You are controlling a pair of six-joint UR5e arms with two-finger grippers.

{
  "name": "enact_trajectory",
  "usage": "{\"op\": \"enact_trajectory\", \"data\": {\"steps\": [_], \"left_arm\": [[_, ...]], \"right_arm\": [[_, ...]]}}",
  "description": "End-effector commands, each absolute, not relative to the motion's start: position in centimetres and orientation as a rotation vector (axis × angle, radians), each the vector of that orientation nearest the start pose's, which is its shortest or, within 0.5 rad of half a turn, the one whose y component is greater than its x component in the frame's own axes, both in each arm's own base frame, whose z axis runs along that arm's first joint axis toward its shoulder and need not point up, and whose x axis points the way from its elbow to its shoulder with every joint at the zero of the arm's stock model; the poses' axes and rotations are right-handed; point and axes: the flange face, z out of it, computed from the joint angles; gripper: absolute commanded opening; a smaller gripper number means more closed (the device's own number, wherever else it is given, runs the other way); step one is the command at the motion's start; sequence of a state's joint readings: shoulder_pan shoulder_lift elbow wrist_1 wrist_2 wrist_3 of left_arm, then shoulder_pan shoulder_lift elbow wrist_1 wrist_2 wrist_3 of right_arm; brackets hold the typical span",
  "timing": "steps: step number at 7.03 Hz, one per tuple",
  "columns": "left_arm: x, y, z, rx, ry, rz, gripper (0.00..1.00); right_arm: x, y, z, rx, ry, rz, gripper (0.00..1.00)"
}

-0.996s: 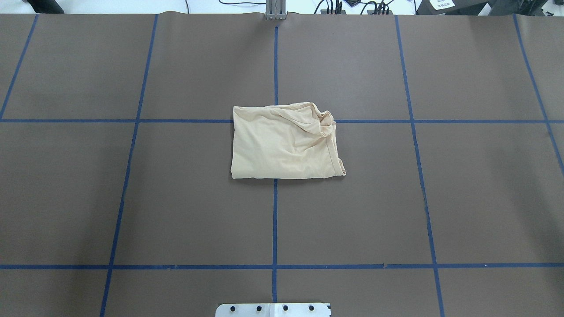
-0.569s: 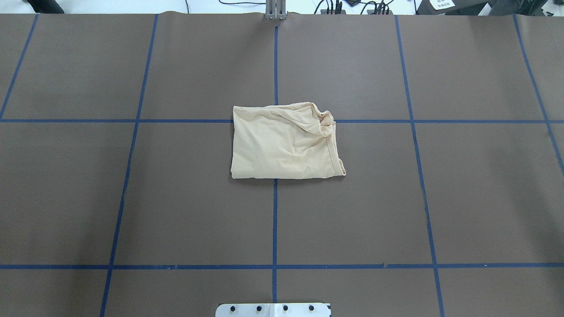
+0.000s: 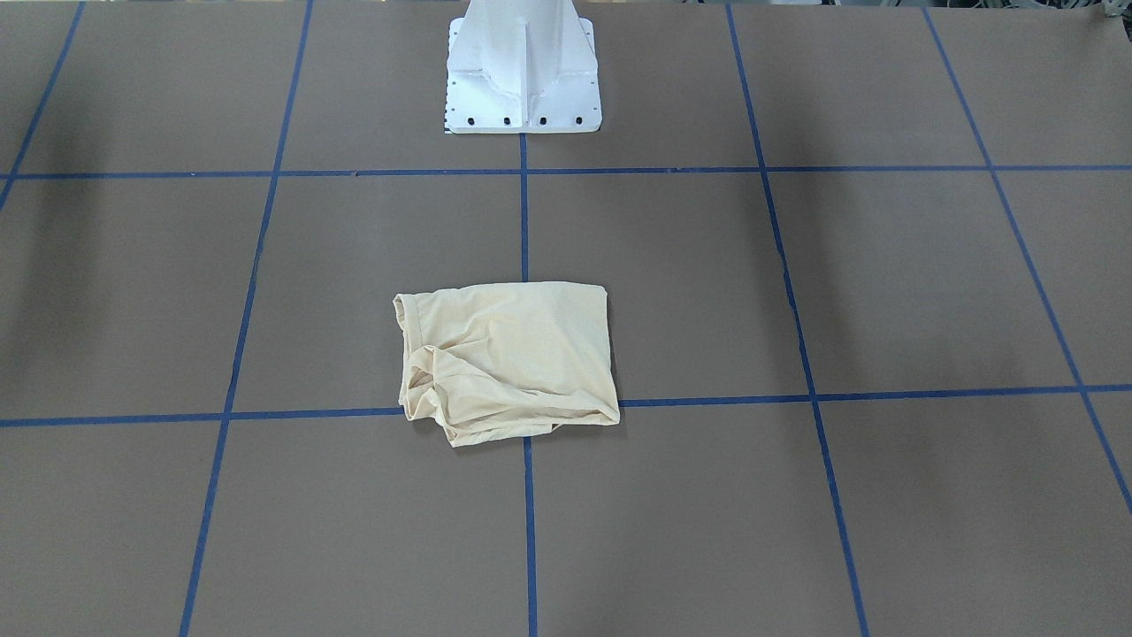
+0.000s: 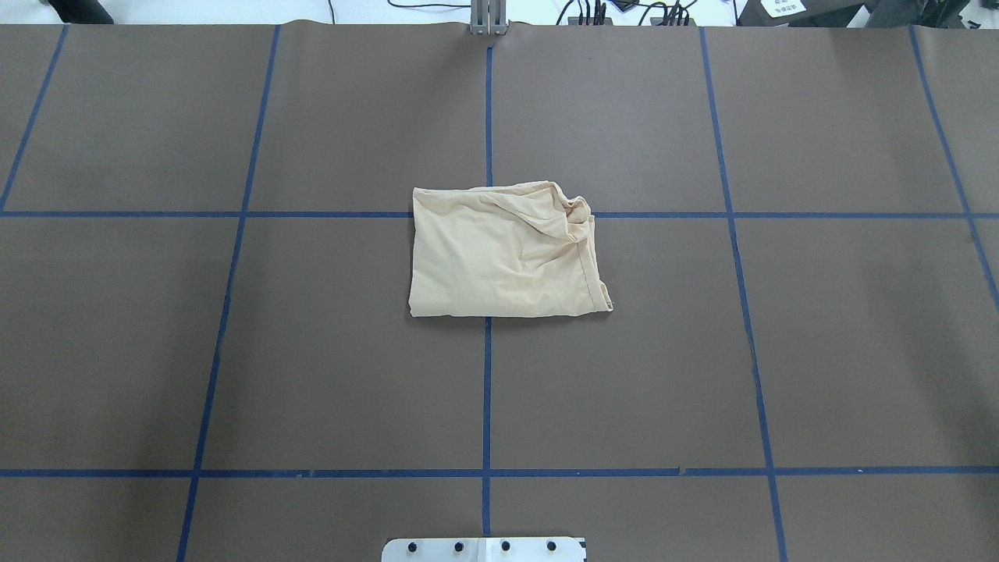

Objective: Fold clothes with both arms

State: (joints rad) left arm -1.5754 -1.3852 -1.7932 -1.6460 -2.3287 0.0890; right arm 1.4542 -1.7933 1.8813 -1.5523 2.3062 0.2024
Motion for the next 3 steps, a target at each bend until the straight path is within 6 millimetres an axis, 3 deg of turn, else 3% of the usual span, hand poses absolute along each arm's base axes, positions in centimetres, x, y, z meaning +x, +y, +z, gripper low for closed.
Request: {"op": "enact_trajectory", "data": {"steps": [1,3], "left_arm": [[-6.68,-42.06,62.35,0.148,0.751,0.126,1.0],[-6.67,-42.28,62.06,0.154,0.752,0.129,1.0]], "right_arm": [[1.93,-40.8,61.08,-0.026,-0.738,0.048,1.0],[1.92,-40.88,60.95,-0.021,-0.738,0.043,1.0]]}}
